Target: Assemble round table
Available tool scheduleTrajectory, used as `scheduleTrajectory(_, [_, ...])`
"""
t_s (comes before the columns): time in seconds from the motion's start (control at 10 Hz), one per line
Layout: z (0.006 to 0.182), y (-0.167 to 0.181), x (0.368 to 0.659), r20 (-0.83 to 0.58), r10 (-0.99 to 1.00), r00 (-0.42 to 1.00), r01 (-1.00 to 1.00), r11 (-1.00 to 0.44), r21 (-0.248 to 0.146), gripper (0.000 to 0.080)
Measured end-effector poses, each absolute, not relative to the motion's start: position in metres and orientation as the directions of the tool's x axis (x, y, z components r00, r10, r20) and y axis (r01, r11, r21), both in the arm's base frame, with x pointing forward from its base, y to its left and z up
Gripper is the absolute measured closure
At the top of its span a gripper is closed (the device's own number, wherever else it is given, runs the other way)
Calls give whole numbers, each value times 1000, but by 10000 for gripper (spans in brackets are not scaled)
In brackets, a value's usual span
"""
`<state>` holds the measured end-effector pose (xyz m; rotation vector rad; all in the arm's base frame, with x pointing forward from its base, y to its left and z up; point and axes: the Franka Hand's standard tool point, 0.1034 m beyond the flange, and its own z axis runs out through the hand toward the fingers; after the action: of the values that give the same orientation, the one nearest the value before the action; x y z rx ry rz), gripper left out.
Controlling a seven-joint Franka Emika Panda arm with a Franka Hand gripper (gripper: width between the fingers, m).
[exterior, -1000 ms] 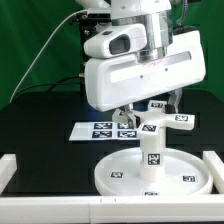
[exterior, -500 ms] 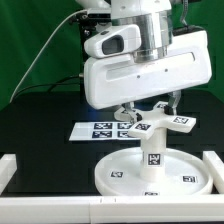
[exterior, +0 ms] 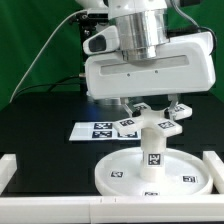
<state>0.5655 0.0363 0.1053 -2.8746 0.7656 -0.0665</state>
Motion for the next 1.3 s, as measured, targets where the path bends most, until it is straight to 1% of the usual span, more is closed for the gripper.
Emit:
scheduleTrajectory(0.1, [105, 37, 565, -14, -573, 819, -567, -805, -174, 356])
scheduleTrajectory(0.2, [105, 37, 565, -35, -677, 735, -672, -720, -177, 356])
scheduleTrajectory(0.3, [105, 37, 565, -50, -739, 672, -735, -656, -173, 356])
scheduleTrajectory(0.4, [105, 36, 564, -59, -774, 631, -770, -615, -169, 356])
scheduleTrajectory(0.5, [104, 36, 564, -58, -769, 637, -765, -621, -169, 356])
scheduleTrajectory(0.6, [104, 37, 565, -58, -764, 642, -761, -627, -169, 217])
scheduleTrajectory(0.7, [107, 39, 565, -61, -748, 661, -745, -646, -166, 217])
scheduleTrajectory(0.8, [115, 41, 567, -65, -715, 696, -714, -680, -166, 171])
scheduleTrajectory(0.9, [122, 41, 569, -61, -666, 743, -665, -727, -170, 154])
scheduleTrajectory(1.0, [126, 41, 569, -38, -563, 826, -560, -809, -177, 154])
scheduleTrajectory(1.1, [129, 43, 569, -25, -500, 866, -496, -849, -181, 151])
scheduleTrajectory(1.2, [129, 40, 568, 9, -307, 952, -301, -936, -182, 151])
scheduleTrajectory(1.3, [128, 38, 566, 23, -154, 988, -148, -973, -177, 151])
